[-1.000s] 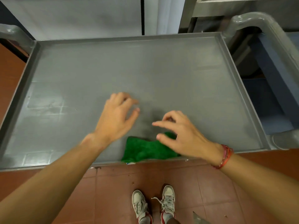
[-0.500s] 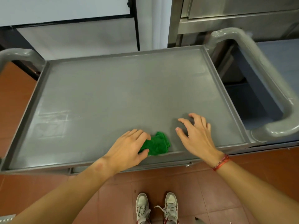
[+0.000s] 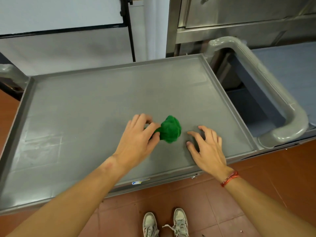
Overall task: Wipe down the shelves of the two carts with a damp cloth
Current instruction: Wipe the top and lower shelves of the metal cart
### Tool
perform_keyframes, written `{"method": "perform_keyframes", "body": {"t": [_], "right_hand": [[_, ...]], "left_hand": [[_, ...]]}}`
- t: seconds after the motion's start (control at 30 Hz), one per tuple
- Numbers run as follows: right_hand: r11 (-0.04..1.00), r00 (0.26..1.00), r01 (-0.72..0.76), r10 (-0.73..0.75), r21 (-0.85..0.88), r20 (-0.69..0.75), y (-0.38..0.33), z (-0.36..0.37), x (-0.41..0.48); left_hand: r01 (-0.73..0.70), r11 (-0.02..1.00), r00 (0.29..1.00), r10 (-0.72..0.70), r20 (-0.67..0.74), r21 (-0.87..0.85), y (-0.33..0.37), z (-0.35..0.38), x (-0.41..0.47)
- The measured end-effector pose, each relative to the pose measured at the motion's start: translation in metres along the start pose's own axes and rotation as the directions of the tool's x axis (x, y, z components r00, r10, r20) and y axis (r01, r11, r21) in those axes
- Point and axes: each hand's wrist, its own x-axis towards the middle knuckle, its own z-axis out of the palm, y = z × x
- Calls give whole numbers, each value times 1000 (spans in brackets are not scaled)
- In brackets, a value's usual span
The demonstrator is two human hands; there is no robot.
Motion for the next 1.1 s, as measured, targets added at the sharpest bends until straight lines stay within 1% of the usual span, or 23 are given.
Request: {"method": "perform_keyframes", "body": {"t": [0.03, 0.07, 0.1, 0.17, 0.2, 0.23, 0.3, 0.4, 0.53, 0.6, 0.63, 0.73, 0.8, 0.87, 0.93, 1.0, 1.07, 1.1], "right_hand": [[1000, 1000, 0, 0, 4, -8, 0, 0, 0], [1000, 1000, 0, 0, 9, -17, 0, 0, 0], [1000, 1000, -1, 2, 18, -25, 0, 0, 0], [999, 999, -20, 22, 49, -42, 0, 0, 2], [997, 998, -30, 33, 69, -51, 0, 0, 3], [996, 997, -34, 39, 83, -60, -1, 0, 3], [996, 996, -30, 37, 88, -77, -1, 1, 3], [997, 992, -48, 55, 68, -111, 3, 0, 6], [988, 984, -128, 116, -82, -133, 21, -3, 22], [976, 981, -181, 171, -118, -96, 28, -2, 27], [972, 979, -200, 191, -124, -74, 30, -1, 27], [971, 979, -200, 193, -133, -64, 31, 3, 27], [971, 980, -196, 188, -135, -65, 31, 3, 29], [972, 980, -193, 185, -136, -68, 32, 3, 33], [973, 981, -190, 182, -133, -70, 31, 3, 34], [974, 981, -185, 177, -130, -75, 31, 3, 33], [974, 982, -185, 176, -132, -75, 31, 3, 33], [973, 981, -185, 176, -135, -76, 31, 3, 34]], "left_hand": [[-34, 999, 999, 33, 3, 31, 1, -1, 3], [-88, 995, 995, 87, 41, 45, 1, 1, 3], [-161, 986, 982, 156, 109, 37, 1, 6, -1], [-290, 957, 919, 282, 276, -15, 3, 20, -17], [-314, 948, 887, 311, 342, -47, 4, 26, -25], [-309, 948, 867, 315, 386, -79, 5, 30, -31], [-267, 957, 867, 291, 404, -115, 9, 36, -33], [-262, 964, 874, 261, 411, -55, 11, 44, -29], [-302, 953, 871, 267, 412, 21, 12, 54, -27], [-288, 957, 853, 249, 460, 16, 13, 58, -25], [-296, 955, 832, 250, 495, 17, 12, 60, -23], [-357, 932, 780, 264, 568, 57, 5, 66, -20], [-373, 925, 771, 268, 578, 69, -2, 69, -12], [-370, 923, 779, 249, 575, 101, -13, 75, 4], [-308, 936, 821, 171, 545, 171, -28, 82, 24], [-183, 950, 862, 31, 507, 254, -39, 86, 42], [-100, 948, 871, -63, 487, 301, -40, 88, 49], [-90, 949, 873, -71, 482, 303, -36, 89, 47]]}}
